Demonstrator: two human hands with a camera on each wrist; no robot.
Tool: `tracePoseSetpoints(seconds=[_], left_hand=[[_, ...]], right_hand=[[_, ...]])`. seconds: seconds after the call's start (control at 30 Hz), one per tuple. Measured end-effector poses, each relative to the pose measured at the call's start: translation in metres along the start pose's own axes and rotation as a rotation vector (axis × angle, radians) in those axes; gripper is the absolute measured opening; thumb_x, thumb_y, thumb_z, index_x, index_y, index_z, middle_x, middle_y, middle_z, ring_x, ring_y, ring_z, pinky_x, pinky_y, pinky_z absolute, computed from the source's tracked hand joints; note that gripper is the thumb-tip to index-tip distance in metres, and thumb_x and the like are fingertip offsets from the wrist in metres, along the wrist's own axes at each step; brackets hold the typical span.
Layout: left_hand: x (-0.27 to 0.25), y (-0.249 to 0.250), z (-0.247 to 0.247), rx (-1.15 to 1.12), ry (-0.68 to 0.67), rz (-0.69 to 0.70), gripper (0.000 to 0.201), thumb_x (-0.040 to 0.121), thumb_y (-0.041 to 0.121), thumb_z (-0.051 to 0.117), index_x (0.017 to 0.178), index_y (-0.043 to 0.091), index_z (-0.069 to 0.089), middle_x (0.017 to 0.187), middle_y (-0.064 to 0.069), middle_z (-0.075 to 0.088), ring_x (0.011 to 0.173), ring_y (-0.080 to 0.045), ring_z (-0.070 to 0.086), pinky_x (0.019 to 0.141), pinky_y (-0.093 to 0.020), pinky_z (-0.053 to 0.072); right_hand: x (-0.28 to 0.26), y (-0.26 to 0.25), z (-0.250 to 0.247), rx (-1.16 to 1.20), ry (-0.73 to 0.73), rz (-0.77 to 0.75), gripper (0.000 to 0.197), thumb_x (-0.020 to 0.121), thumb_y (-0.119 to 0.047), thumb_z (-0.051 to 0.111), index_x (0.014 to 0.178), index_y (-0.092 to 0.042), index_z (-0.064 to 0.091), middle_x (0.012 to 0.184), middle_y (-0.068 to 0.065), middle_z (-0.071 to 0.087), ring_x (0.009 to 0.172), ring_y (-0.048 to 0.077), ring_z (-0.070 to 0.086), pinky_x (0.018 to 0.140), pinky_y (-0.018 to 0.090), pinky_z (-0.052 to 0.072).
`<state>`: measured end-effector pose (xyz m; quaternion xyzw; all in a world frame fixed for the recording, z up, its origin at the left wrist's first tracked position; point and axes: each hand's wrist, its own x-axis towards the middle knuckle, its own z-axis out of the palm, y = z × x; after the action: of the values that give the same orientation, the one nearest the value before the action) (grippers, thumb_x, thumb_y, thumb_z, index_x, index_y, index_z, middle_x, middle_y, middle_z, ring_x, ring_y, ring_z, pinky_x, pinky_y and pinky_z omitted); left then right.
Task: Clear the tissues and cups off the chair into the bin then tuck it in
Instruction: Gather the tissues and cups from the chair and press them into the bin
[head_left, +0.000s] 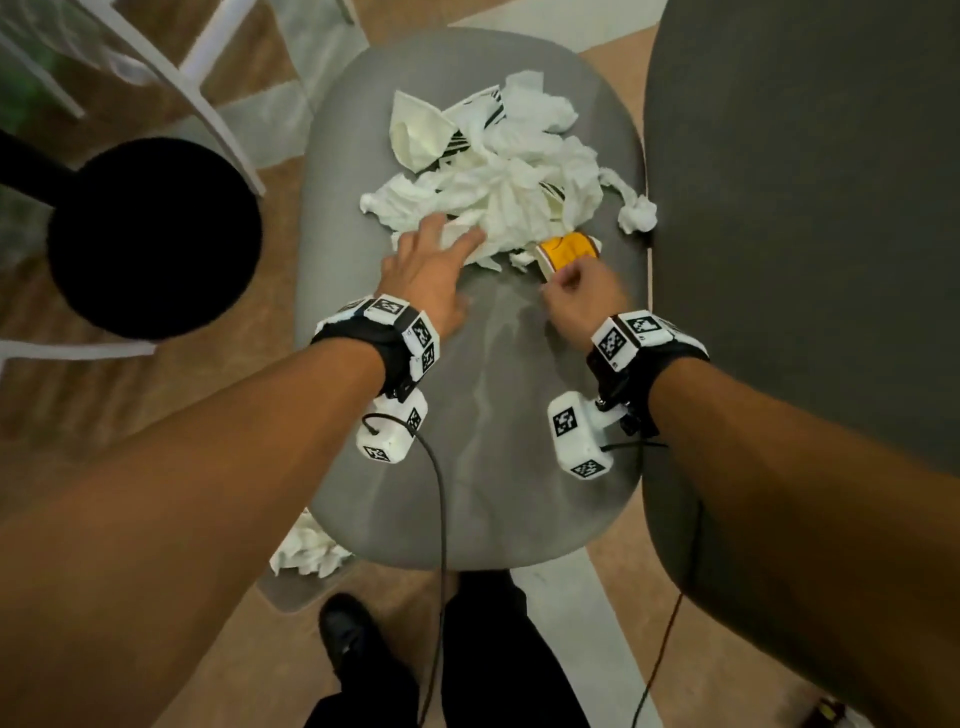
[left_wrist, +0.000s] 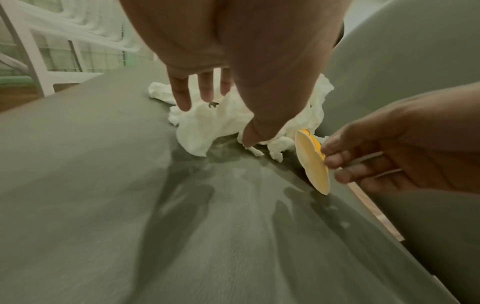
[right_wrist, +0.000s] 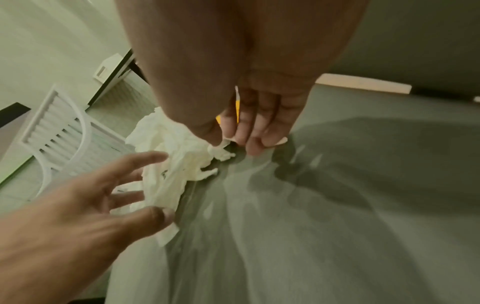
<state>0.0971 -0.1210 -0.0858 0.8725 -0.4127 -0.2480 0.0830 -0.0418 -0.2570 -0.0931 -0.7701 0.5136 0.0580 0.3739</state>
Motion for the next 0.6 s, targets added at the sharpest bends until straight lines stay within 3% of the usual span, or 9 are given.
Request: tracePoseSetpoints(seconds=[0.1,0.17,0.23,0.3,0.37,0.43,0.53,0.6], left_hand=[[0.014,-0.001,0.011,0.063,-0.091,-0.056,0.046,0.083,0.023,0.065,0.127,0.032,0.058,0.132,-0.009,0.048,0.123,-0.038,0.042,0.099,-0.05,0.042],[0.014,0.002,0.02,0.101,-0.092,-0.024,0.019,0.085,0.031,0.063,0.098,0.017,0.069,0.105,-0.01,0.058,0.108,-0.037,0.05,0.092,-0.046,0.044],[0.008,0.003,0.028,0.102,-0.071,-0.007,0.03,0.087,0.038,0.062,0.072,0.012,0.061,0.082,-0.01,0.057,0.09,-0.035,0.053,0.084,-0.04,0.044],[0.002,0.001,0.029,0.046,-0.047,-0.054,0.034,0.087,0.032,0.06,0.062,0.009,0.056,0.069,-0.011,0.054,0.075,-0.034,0.052,0.068,-0.032,0.039],[-0.003,-0.005,0.03,-0.03,-0.03,-0.111,0.023,0.086,0.018,0.057,0.065,0.01,0.052,0.067,-0.009,0.053,0.072,-0.034,0.052,0.064,-0.03,0.035],[-0.008,-0.01,0.031,-0.081,-0.025,-0.108,0.007,0.085,0.009,0.054,0.081,0.011,0.048,0.078,-0.006,0.052,0.076,-0.033,0.052,0.065,-0.032,0.034],[-0.019,-0.016,0.037,-0.171,-0.052,-0.154,0.032,0.086,0.008,0.053,0.115,0.015,0.043,0.084,-0.004,0.053,0.072,-0.028,0.052,0.065,-0.032,0.037],[-0.026,-0.019,0.042,-0.176,-0.113,-0.151,0.039,0.086,0.011,0.05,0.122,0.023,0.045,0.082,-0.006,0.059,0.071,-0.03,0.057,0.064,-0.032,0.042]], right_hand=[[0.019,0.005,-0.011,0.036,0.138,-0.057,0.029,0.077,-0.03,0.066,0.101,-0.022,0.053,0.12,0.006,0.057,0.109,0.026,0.057,0.092,0.035,0.046],[0.027,0.012,-0.014,0.011,0.135,-0.044,0.055,0.072,-0.039,0.071,0.118,-0.018,0.051,0.135,0.009,0.046,0.122,0.029,0.049,0.103,0.04,0.043],[0.032,0.019,-0.01,-0.095,0.063,-0.029,0.087,0.067,-0.048,0.075,0.139,-0.014,0.04,0.15,0.012,0.035,0.137,0.033,0.037,0.113,0.044,0.035],[0.035,0.023,-0.005,-0.164,0.005,-0.036,0.104,0.064,-0.05,0.077,0.149,-0.016,0.027,0.157,0.011,0.027,0.143,0.034,0.028,0.115,0.045,0.031],[0.037,0.025,-0.001,-0.158,-0.006,-0.052,0.107,0.063,-0.048,0.078,0.15,-0.018,0.024,0.154,0.01,0.031,0.141,0.034,0.031,0.113,0.045,0.033],[0.038,0.025,0.001,-0.156,0.007,-0.055,0.107,0.063,-0.046,0.079,0.15,-0.018,0.025,0.15,0.009,0.036,0.138,0.034,0.034,0.112,0.047,0.035],[0.035,0.026,0.004,-0.212,0.0,-0.044,0.107,0.064,-0.045,0.082,0.15,-0.02,0.024,0.147,0.011,0.039,0.136,0.035,0.038,0.109,0.049,0.038],[0.028,0.028,0.006,-0.255,-0.013,-0.055,0.104,0.063,-0.045,0.084,0.147,-0.02,0.028,0.142,0.012,0.043,0.131,0.036,0.043,0.106,0.049,0.041]])
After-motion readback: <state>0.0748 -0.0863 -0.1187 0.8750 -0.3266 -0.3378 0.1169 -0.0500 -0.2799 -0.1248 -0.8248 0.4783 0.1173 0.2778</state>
